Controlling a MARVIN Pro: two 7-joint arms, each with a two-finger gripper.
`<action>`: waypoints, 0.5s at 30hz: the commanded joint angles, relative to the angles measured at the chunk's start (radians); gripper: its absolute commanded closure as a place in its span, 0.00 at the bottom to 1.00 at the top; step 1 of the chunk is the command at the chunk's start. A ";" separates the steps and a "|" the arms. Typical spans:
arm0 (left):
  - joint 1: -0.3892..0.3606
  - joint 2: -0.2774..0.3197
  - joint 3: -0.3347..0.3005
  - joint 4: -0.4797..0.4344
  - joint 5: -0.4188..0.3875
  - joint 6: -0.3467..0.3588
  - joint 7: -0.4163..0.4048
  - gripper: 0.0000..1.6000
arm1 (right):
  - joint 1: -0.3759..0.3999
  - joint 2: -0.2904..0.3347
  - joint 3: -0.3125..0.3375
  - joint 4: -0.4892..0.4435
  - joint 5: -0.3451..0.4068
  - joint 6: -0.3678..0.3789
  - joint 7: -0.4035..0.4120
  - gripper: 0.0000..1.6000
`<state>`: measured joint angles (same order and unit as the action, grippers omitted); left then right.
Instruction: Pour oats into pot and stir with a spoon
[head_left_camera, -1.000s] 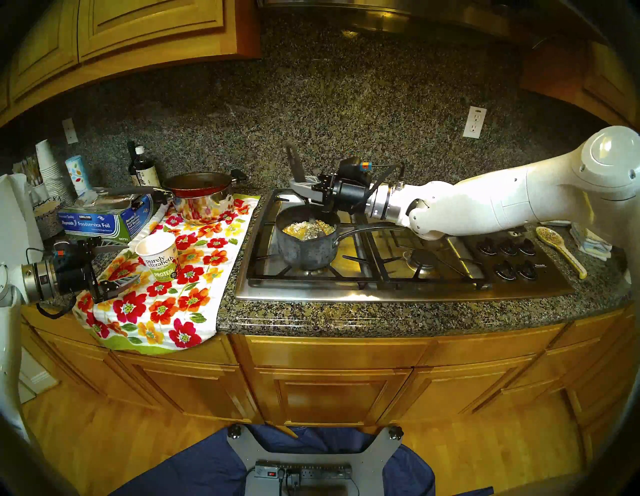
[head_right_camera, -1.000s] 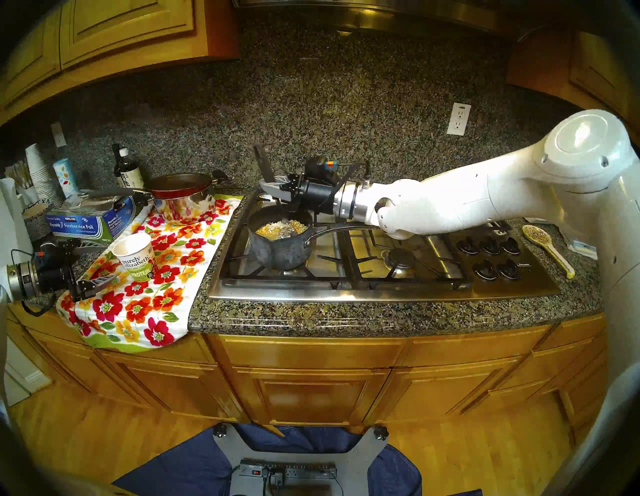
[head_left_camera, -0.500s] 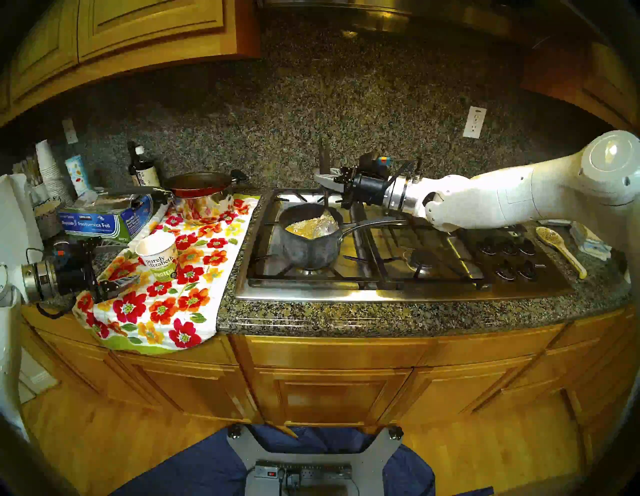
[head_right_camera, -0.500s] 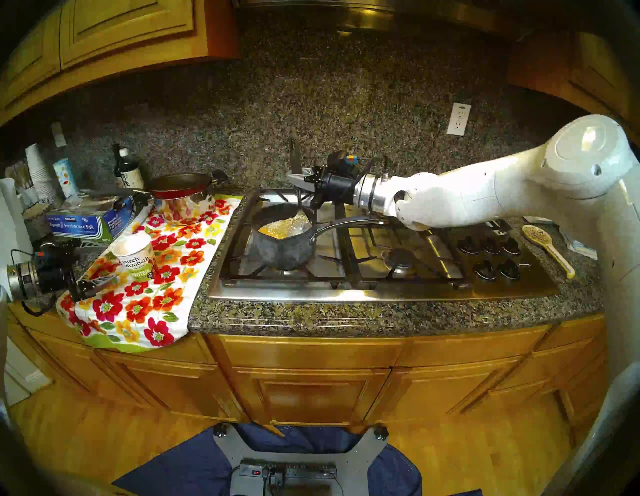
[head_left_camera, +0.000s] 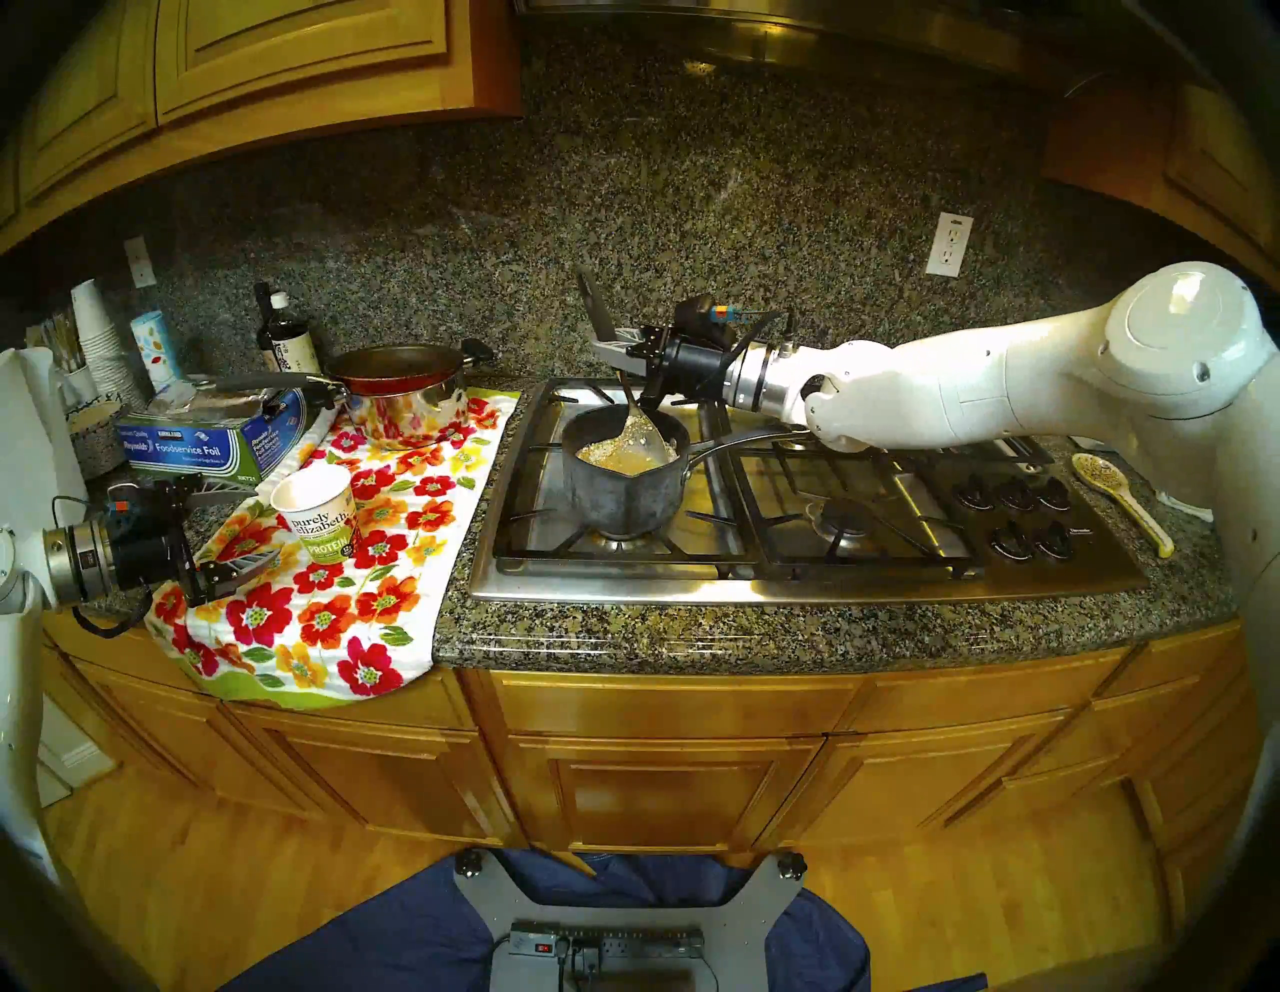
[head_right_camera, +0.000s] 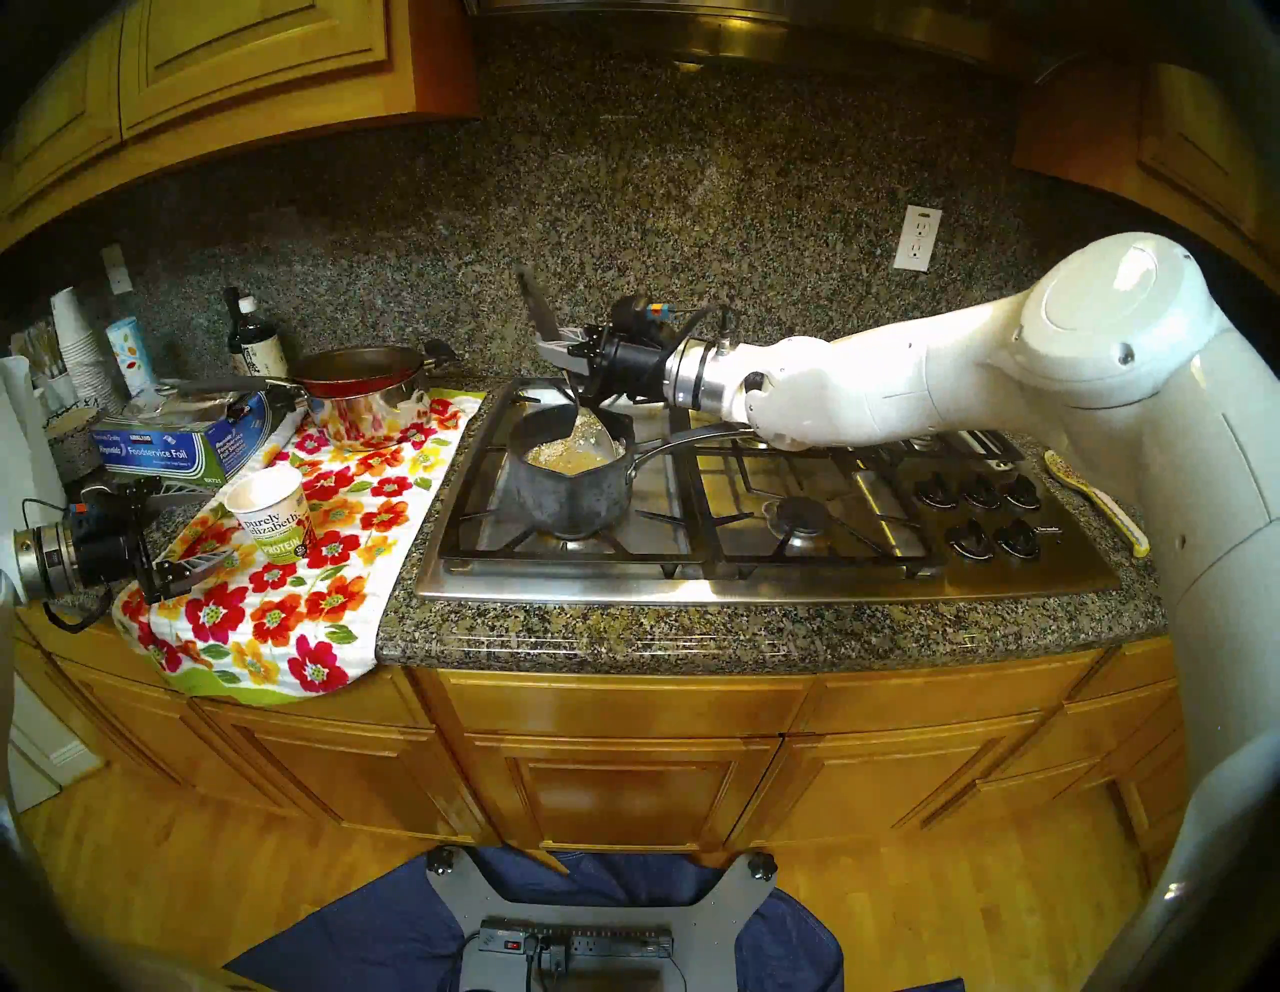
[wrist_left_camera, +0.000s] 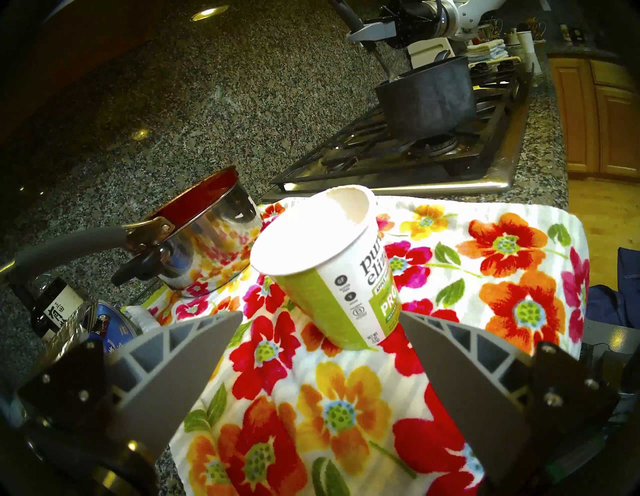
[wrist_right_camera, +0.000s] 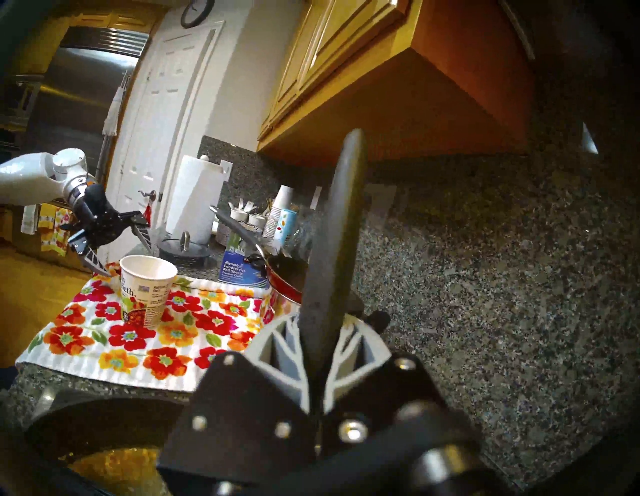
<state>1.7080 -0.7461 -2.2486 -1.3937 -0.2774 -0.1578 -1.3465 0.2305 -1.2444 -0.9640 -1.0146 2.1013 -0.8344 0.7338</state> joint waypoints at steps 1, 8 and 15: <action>-0.017 0.014 -0.021 -0.014 -0.013 0.000 0.001 0.00 | 0.060 -0.017 0.060 -0.023 0.016 -0.014 0.020 1.00; -0.017 0.014 -0.021 -0.014 -0.013 0.000 0.001 0.00 | 0.098 0.048 0.057 -0.106 0.017 -0.022 0.038 1.00; -0.017 0.014 -0.020 -0.014 -0.012 0.000 0.001 0.00 | 0.126 0.125 0.013 -0.166 0.005 -0.023 0.043 1.00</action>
<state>1.7081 -0.7461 -2.2486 -1.3937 -0.2773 -0.1578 -1.3463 0.2758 -1.2121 -0.9387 -1.1548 2.1070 -0.8440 0.7850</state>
